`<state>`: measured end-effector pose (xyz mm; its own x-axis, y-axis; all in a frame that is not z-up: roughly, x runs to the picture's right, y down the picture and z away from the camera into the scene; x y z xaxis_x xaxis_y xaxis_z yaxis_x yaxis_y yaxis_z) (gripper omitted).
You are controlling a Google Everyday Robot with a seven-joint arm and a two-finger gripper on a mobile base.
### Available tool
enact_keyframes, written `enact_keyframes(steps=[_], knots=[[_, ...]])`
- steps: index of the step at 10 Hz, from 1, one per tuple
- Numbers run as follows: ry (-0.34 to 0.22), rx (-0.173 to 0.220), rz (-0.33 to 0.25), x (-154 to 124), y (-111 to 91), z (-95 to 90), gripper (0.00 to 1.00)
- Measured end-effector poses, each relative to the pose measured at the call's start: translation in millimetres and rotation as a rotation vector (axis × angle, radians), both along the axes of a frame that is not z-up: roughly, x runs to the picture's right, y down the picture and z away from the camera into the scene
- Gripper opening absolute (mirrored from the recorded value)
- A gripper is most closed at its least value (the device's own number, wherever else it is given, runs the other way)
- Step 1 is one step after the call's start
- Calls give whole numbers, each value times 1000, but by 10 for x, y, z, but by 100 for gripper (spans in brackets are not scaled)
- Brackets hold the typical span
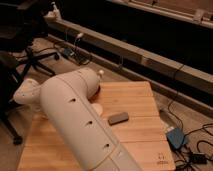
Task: Drag the pepper across the table
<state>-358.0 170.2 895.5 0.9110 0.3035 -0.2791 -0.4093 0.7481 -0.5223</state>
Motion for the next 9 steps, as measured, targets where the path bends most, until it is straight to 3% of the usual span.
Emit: enact_keyframes(steps=[9], knots=[[-54, -54, -23, -141, 125, -122, 24]])
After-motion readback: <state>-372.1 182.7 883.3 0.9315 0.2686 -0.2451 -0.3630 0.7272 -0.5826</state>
